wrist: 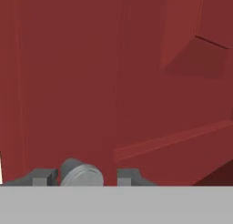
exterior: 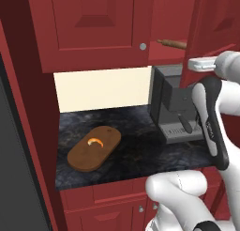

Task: Open the cabinet, retrieve the rolling pin, and place it next to the meat on the cutting board to prepare for tenderizing.

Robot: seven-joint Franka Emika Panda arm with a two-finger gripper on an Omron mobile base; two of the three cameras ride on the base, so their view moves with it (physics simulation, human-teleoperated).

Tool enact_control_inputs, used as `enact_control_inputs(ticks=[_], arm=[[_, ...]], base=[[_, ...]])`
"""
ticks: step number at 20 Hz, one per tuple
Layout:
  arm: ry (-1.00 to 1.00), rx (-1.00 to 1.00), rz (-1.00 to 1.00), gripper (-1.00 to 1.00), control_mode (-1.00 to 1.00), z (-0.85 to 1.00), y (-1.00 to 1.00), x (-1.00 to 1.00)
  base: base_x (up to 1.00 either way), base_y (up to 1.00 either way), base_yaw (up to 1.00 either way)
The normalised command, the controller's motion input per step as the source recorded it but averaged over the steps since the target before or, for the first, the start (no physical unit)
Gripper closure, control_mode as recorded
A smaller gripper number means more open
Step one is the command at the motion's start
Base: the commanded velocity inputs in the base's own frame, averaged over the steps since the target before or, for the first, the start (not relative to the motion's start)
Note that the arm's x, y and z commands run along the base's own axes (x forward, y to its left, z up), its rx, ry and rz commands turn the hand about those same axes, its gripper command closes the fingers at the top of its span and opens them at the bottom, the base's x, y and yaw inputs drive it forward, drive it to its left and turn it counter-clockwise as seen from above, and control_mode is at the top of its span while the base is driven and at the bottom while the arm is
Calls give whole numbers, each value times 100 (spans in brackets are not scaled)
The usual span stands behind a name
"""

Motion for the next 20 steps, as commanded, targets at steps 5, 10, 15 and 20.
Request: enact_control_inputs(ticks=[5,10,15,20], arm=[[7,0,-1,100,-100,-17,-61,-40],[2,-3,0,-100,-100,-10,0,0],[-8,-1,0,-100,-100,-1,-8,-58],[-12,-1,0,-100,-100,0,-17,-90]], base=[[0,0,0],[0,0,0],[0,0,0],[0,0,0]])
